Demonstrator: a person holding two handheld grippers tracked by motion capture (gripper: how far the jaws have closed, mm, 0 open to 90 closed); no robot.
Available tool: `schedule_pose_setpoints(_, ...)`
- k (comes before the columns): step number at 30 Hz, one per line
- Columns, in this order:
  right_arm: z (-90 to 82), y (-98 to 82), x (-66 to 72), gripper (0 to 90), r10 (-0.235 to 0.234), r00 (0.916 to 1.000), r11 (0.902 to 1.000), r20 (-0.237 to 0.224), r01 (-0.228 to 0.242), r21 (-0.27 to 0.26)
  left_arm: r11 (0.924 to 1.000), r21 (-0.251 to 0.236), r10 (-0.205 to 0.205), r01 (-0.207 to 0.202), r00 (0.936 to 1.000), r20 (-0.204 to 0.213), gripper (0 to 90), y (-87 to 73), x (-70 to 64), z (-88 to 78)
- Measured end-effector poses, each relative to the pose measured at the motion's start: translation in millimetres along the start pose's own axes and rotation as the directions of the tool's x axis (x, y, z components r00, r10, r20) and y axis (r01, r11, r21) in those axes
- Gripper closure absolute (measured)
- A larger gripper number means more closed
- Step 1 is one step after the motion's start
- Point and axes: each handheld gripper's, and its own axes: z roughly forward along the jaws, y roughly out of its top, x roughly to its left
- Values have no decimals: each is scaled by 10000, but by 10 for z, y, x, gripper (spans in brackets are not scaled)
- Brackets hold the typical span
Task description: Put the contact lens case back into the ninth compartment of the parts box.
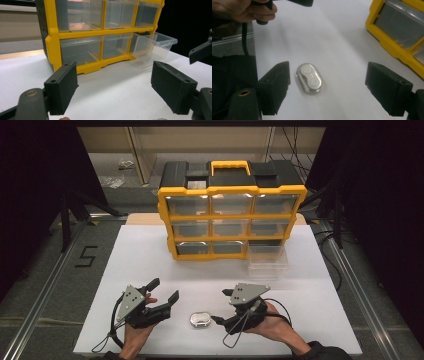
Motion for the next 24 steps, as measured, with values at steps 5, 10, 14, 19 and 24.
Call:
schedule_pose_setpoints(5,156,28,19,212,-231,9992,9985,-337,247,496,10000,-46,2,-2,10000,10,207,1,-2,-2)
schedule_pose_setpoints(10,326,27,34,213,-311,9977,9944,-600,369,986,10000,-73,-6,6,10000,14,207,2,0,-5)
schedule_pose_setpoints(14,407,27,43,215,-437,9964,9914,-726,522,1200,10000,-79,15,-15,10000,26,207,3,-3,-5)
schedule_pose_setpoints(19,561,0,43,223,-455,9945,9828,-943,614,1743,9999,-114,13,-13,10000,9,207,4,-1,-8)
schedule_pose_setpoints(24,679,-28,46,233,-425,9937,9761,-1032,634,2080,9999,-110,57,-57,10000,11,207,3,-5,-7)
